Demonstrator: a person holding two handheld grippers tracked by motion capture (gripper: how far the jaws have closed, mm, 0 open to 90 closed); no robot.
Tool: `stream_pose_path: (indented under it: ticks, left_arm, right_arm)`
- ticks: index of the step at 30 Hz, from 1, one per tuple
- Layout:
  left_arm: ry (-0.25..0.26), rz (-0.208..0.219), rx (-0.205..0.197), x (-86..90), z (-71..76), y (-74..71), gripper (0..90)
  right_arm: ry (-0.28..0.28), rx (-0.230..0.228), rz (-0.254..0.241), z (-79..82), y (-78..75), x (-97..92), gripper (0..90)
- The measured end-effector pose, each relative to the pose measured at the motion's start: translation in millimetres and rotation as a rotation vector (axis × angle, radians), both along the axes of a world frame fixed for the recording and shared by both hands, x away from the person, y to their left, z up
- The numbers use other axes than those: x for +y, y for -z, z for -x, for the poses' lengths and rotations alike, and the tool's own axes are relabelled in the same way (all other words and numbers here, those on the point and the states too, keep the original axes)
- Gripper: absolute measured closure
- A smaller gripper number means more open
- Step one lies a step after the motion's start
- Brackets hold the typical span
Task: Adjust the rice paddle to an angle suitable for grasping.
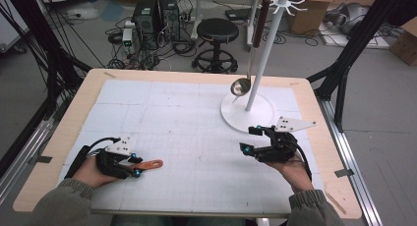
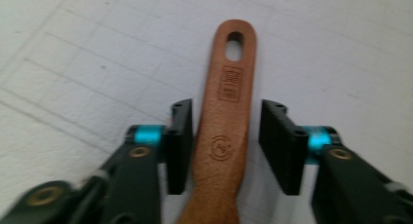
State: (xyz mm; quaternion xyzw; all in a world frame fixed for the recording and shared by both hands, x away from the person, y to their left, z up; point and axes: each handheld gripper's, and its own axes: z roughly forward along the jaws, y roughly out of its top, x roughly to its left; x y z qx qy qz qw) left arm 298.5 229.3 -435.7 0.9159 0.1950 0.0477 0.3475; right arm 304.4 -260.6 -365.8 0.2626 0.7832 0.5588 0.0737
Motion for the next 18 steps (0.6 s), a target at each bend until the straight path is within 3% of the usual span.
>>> stream_pose_path:
  ticks: [9,13,18]
  left_arm:
    - [-0.005,-0.003,-0.011,-0.1,-0.9,-1.6,65.3]
    - [-0.017,0.016,-0.018,1.5,-1.7,-2.9,65.3]
    - [-0.019,-0.001,-0.012,1.0,-2.0,-0.5,65.2]
  right_arm:
    - [-0.033,0.010,0.039,0.3,5.3,15.1,25.5]
    - [-0.034,0.018,0.046,-0.5,7.3,16.9,25.4]
    - [-0.035,0.021,0.046,-0.6,7.7,17.1,25.3]
